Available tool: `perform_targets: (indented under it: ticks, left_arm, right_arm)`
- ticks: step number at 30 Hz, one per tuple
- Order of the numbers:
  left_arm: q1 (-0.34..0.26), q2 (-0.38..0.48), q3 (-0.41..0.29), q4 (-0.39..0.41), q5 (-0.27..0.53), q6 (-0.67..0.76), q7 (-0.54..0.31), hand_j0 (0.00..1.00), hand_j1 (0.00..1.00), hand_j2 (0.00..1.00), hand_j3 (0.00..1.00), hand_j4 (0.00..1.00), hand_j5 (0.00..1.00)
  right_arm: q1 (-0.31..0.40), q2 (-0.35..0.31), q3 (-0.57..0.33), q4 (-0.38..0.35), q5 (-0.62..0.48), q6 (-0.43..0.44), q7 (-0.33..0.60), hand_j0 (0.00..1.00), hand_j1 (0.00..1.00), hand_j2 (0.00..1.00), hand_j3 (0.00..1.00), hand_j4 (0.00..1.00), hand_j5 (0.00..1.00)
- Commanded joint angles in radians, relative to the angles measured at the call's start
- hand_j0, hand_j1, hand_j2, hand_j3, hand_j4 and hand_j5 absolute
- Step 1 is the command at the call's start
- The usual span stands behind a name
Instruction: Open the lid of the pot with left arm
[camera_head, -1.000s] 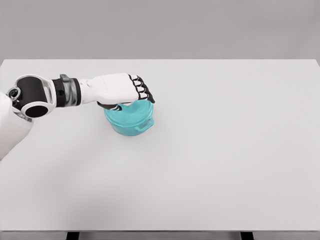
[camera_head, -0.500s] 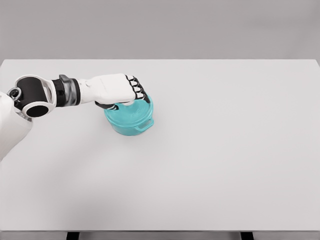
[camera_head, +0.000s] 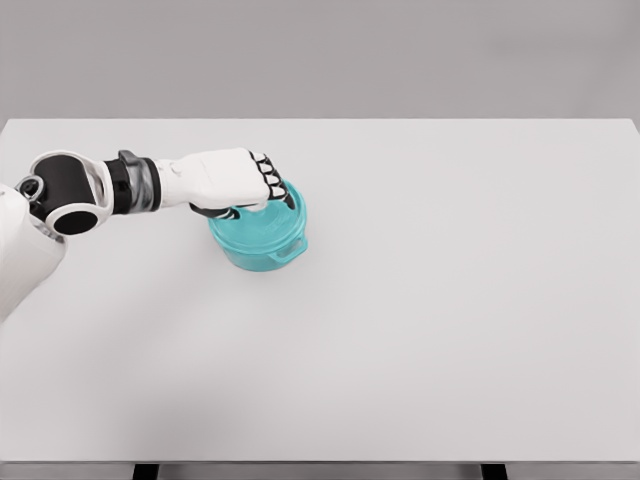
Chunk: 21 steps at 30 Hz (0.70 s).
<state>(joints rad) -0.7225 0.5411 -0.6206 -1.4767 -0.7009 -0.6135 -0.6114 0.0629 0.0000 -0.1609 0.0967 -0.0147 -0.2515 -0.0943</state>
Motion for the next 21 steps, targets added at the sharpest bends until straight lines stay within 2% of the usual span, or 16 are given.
perform_targets:
  ticks: [1, 8, 16, 18, 21]
  left_arm:
    - [0.0, -0.004, 0.001, 0.009, 0.003, 0.003, 0.0, 0.79, 0.79, 0.79, 0.79, 0.79, 0.79]
    - [-0.002, -0.007, 0.001, 0.01, 0.004, 0.003, 0.0, 0.71, 0.71, 0.71, 0.71, 0.71, 0.71]
    - [-0.002, -0.01, 0.001, 0.01, 0.004, 0.003, 0.0, 0.68, 0.68, 0.68, 0.68, 0.68, 0.68]
    - [-0.002, -0.019, 0.001, 0.045, 0.001, 0.003, 0.0, 0.68, 0.68, 0.68, 0.68, 0.68, 0.68]
    - [-0.003, -0.023, -0.001, 0.052, 0.003, 0.003, 0.0, 0.64, 0.64, 0.64, 0.64, 0.64, 0.64]
  right_arm:
    - [0.0, 0.0, 0.0, 0.0, -0.001, 0.0, -0.001, 1.0, 1.0, 1.0, 1.0, 1.0, 1.0]
    - [0.0, 0.0, 0.0, 0.0, -0.001, 0.0, -0.001, 1.0, 1.0, 1.0, 1.0, 1.0, 1.0]
    - [0.0, 0.0, 0.0, 0.0, -0.001, 0.0, 0.001, 1.0, 1.0, 1.0, 1.0, 1.0, 1.0]
    - [0.0, 0.0, 0.0, 0.0, -0.001, 0.0, 0.001, 1.0, 1.0, 1.0, 1.0, 1.0, 1.0]
    - [0.0, 0.0, 0.0, 0.0, -0.001, 0.0, -0.001, 1.0, 1.0, 1.0, 1.0, 1.0, 1.0]
